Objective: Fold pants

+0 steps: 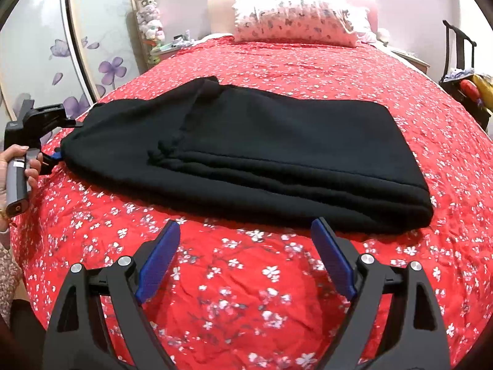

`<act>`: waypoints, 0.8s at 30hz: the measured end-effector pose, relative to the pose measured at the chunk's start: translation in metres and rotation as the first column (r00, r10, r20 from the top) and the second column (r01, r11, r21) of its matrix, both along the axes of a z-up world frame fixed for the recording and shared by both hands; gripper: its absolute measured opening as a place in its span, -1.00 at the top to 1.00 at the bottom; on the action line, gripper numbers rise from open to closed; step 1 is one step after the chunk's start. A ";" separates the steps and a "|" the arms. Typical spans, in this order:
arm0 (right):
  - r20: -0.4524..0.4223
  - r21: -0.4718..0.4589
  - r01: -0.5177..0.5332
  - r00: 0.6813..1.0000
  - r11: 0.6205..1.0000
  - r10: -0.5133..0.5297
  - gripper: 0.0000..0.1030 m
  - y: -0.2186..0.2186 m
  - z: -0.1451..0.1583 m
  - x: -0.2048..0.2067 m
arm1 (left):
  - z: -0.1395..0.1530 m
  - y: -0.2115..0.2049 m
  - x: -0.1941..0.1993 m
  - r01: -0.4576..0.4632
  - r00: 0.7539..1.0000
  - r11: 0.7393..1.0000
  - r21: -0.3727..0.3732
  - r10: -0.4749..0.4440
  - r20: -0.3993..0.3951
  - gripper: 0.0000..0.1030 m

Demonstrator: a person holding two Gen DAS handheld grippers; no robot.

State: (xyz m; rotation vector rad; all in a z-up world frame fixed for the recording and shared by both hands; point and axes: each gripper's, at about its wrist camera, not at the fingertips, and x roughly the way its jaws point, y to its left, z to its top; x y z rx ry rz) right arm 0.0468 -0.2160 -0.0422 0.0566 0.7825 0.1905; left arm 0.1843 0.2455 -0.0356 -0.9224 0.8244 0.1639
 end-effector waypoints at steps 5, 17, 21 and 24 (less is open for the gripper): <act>0.008 0.012 -0.012 1.000 1.000 0.012 -0.72 -0.004 0.003 -0.001 | 0.003 -0.001 -0.001 -0.026 0.999 0.999 0.041 0.027 -0.021 0.37; 0.085 0.091 0.058 0.994 0.994 -0.066 -0.72 -0.042 0.032 -0.008 | 0.096 -0.087 0.006 0.109 0.986 0.875 0.471 -0.156 0.062 0.75; 0.095 0.130 0.106 0.988 0.986 -0.118 -0.72 -0.064 0.040 -0.009 | 0.128 -0.145 0.009 0.171 0.960 0.782 0.599 -0.268 0.076 0.76; 0.108 0.157 0.151 0.980 0.976 -0.169 -0.72 -0.085 0.047 -0.010 | 0.143 -0.192 0.010 0.219 0.930 0.712 0.667 -0.360 0.079 0.76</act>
